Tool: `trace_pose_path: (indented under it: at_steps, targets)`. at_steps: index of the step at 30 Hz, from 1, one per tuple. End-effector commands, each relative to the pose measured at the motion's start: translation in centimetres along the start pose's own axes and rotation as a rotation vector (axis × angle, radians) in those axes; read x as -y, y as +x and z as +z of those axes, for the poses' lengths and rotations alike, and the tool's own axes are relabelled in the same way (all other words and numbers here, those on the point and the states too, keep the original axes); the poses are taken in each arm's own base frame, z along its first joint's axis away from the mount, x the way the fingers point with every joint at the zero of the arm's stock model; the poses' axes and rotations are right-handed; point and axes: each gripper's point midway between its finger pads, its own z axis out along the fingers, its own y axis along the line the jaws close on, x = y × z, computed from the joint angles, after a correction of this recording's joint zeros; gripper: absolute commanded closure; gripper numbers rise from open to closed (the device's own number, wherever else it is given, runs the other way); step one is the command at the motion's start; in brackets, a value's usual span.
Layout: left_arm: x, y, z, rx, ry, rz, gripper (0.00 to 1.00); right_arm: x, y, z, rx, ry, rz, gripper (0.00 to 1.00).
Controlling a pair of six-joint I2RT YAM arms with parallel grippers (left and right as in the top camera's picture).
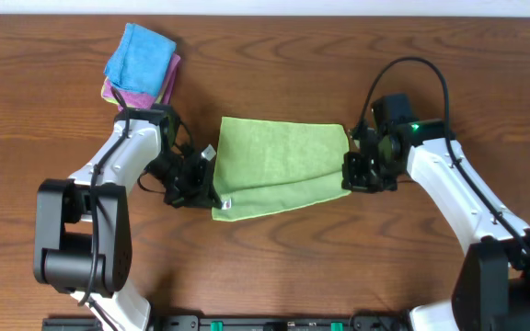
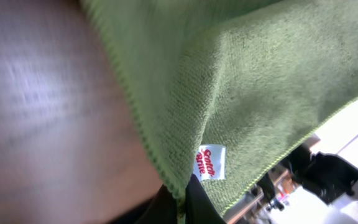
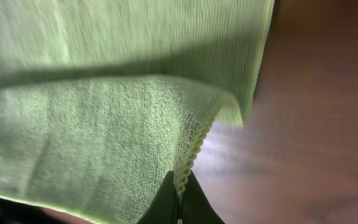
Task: Fold the cloth
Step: 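Lower the folded edge onto the cloth and release both grippers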
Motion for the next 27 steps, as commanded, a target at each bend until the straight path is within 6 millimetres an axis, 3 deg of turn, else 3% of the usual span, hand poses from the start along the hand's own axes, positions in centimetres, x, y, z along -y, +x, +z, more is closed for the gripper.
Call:
trace_pose_path:
  at_steps: [1,11,17,21,27]
  targets:
    - [0.6,-1.2,-0.6,0.068,0.015,-0.022,0.94,0.1,-1.3,-0.4,0.068,0.024,0.020,0.99]
    - [2.5,-8.9,-2.4,0.364,0.082,0.011,0.94,0.0,-6.9,-1.4,0.304,0.051,-0.031,0.99]
    - [3.0,-11.8,-3.7,0.490,0.079,0.039,0.94,-0.1,-9.7,-2.1,0.421,0.070,-0.051,0.99]
    - [3.0,-13.5,-4.8,0.578,0.057,0.059,0.94,-0.1,-10.8,-1.6,0.445,0.065,-0.056,0.99]
    - [2.8,-15.4,-6.1,0.677,0.017,0.068,0.94,0.7,-11.8,1.1,0.424,0.069,-0.036,0.99]
